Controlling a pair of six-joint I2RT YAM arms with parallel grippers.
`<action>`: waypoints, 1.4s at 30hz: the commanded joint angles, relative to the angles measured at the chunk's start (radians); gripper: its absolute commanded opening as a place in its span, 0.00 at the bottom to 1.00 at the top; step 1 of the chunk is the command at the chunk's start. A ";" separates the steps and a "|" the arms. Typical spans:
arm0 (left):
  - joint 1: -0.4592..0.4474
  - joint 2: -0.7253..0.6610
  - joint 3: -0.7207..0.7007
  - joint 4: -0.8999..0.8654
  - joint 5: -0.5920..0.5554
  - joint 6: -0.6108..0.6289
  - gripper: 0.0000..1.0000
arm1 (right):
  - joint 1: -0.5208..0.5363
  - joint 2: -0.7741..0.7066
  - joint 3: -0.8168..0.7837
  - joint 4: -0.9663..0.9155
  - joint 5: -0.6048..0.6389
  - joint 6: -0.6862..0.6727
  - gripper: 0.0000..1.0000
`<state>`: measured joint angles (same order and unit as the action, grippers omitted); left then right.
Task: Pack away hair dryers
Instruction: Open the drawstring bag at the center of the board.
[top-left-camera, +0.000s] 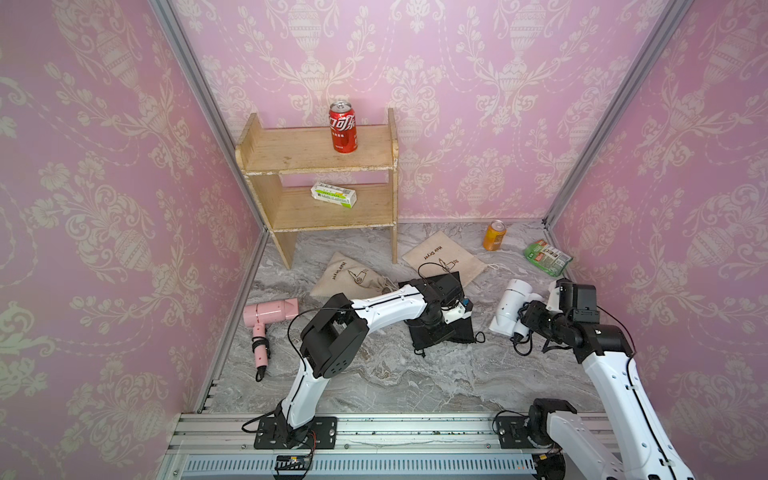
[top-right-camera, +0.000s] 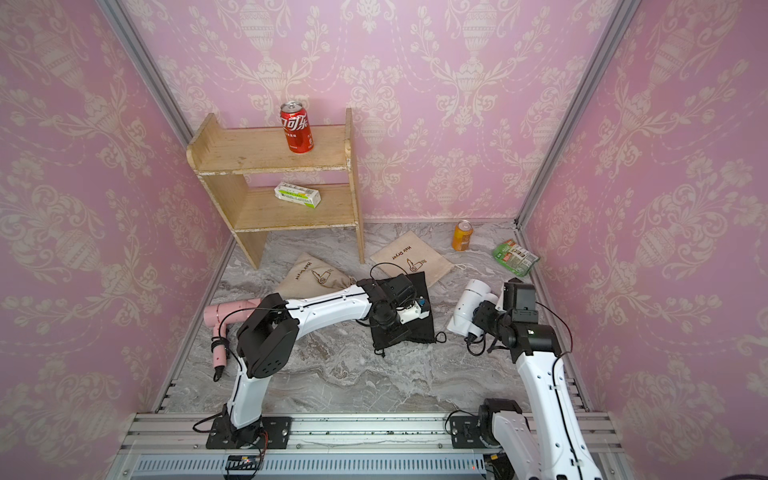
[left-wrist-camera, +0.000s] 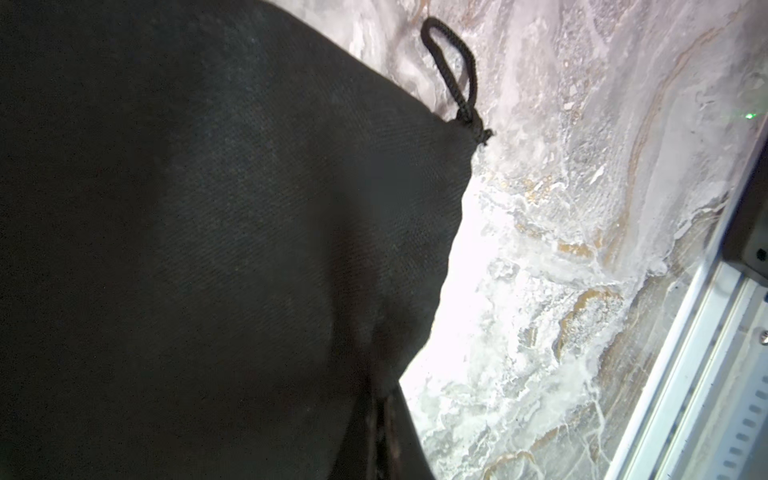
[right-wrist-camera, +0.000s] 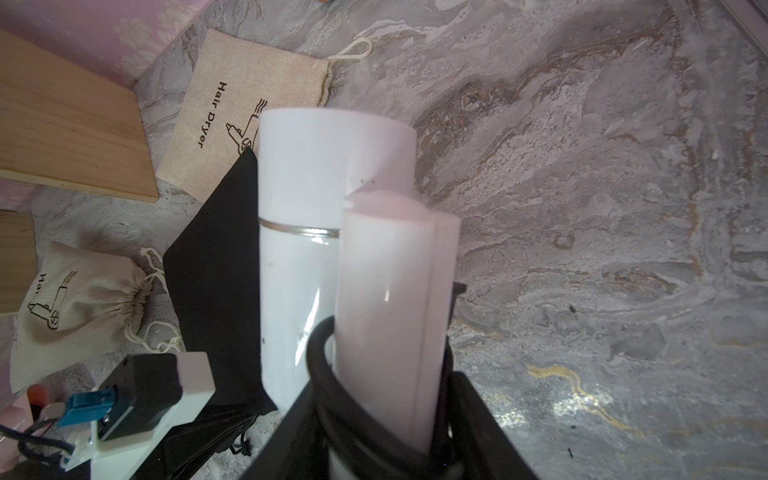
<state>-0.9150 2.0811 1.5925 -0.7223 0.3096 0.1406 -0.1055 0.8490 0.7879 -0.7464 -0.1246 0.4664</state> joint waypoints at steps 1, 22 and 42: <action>-0.001 0.031 0.029 -0.009 0.036 -0.003 0.07 | -0.006 -0.013 0.000 0.033 -0.019 -0.028 0.27; -0.001 0.030 0.023 -0.009 0.054 -0.002 0.00 | -0.006 -0.014 0.005 0.025 -0.032 -0.037 0.28; 0.140 0.014 0.249 -0.088 -0.050 -0.009 0.00 | 0.194 -0.115 -0.001 -0.003 -0.125 0.000 0.27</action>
<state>-0.7670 2.1075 1.7844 -0.7670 0.2741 0.1371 0.0559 0.7715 0.7879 -0.7517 -0.2180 0.4473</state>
